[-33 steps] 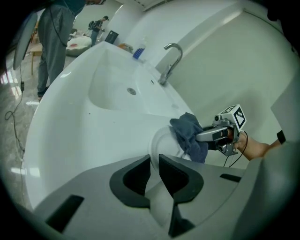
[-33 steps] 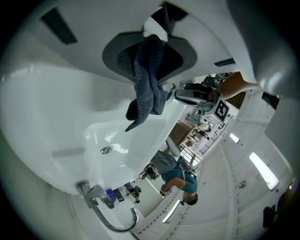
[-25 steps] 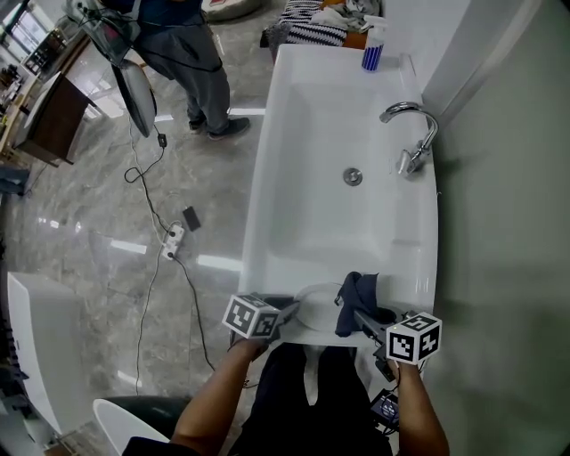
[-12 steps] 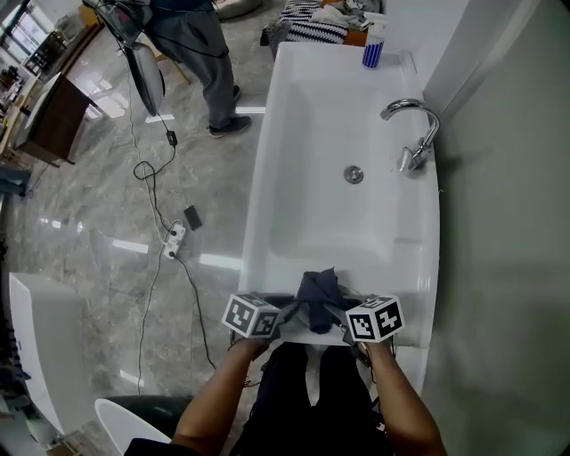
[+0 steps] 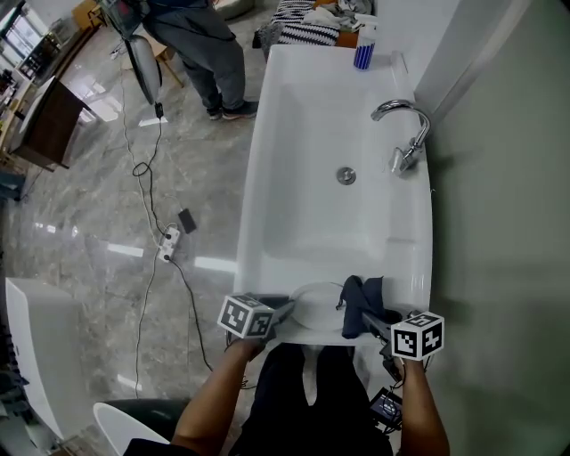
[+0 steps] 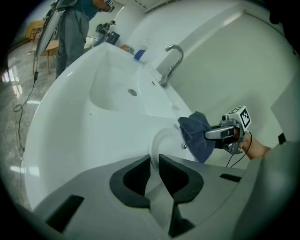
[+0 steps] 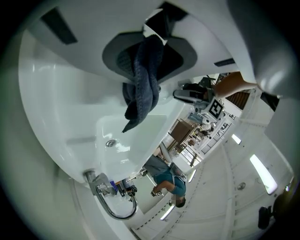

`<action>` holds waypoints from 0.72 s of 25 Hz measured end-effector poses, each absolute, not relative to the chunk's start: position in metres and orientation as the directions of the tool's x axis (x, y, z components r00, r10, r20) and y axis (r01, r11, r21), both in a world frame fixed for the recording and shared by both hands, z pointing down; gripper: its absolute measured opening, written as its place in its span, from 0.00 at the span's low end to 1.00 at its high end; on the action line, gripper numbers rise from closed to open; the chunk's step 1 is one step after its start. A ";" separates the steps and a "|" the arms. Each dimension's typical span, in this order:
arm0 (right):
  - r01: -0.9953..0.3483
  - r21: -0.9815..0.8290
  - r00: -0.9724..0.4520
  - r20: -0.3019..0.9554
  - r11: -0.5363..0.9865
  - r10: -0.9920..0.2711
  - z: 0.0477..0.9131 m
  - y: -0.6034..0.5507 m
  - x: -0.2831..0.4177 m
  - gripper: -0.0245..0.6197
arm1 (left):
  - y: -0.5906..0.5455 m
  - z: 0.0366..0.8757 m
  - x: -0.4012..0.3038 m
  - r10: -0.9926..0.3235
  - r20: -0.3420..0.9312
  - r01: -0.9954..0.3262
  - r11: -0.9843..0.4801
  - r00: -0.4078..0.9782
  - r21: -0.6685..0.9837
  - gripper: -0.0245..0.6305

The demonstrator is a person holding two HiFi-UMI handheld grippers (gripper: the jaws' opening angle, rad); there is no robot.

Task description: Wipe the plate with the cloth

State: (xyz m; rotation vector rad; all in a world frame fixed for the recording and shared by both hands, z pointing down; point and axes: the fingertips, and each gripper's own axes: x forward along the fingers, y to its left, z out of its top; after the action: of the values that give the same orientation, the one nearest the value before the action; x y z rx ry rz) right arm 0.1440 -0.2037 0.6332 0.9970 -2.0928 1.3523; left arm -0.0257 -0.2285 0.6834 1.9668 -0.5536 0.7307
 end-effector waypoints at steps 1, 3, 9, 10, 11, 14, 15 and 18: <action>-0.742 -0.616 -0.668 0.652 0.263 -0.359 0.622 -0.204 0.141 0.13 | -0.228 0.683 -0.025 -0.083 0.687 -0.639 -0.462 0.721 0.615 0.12; -0.645 -0.707 -0.747 0.500 0.291 -0.439 0.593 -0.207 0.133 0.13 | -0.228 0.682 -0.025 -0.082 0.685 -0.636 -0.466 0.724 0.616 0.12; -0.536 -0.722 -0.798 0.265 0.437 -0.541 0.541 -0.221 0.128 0.13 | -0.228 0.681 -0.026 -0.091 0.676 -0.632 -0.464 0.731 0.621 0.12; -0.533 -0.717 -0.799 0.252 0.449 -0.546 0.535 -0.223 0.128 0.13 | -0.228 0.681 -0.025 -0.090 0.674 -0.630 -0.463 0.733 0.624 0.12; -0.531 -0.712 -0.798 0.239 0.459 -0.552 0.530 -0.223 0.128 0.13 | -0.228 0.680 -0.024 -0.089 0.672 -0.628 -0.462 0.736 0.626 0.12; -0.532 -0.685 -0.791 0.194 0.498 -0.580 0.518 -0.224 0.131 0.13 | -0.229 0.682 -0.023 -0.095 0.676 -0.635 -0.462 0.730 0.620 0.12; -0.535 -0.671 -0.788 0.179 0.513 -0.589 0.515 -0.223 0.132 0.13 | -0.229 0.683 -0.024 -0.098 0.681 -0.640 -0.461 0.726 0.615 0.12; -0.554 -0.620 -0.785 0.167 0.555 -0.597 0.508 -0.218 0.134 0.13 | -0.227 0.683 -0.025 -0.105 0.678 -0.641 -0.455 0.727 0.617 0.12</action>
State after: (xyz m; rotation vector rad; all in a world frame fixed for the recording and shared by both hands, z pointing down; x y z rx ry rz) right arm 0.1337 -0.2178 0.5083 1.0466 -2.8249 1.0899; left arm -0.0252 -0.2273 0.6829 1.9706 -0.5696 0.7046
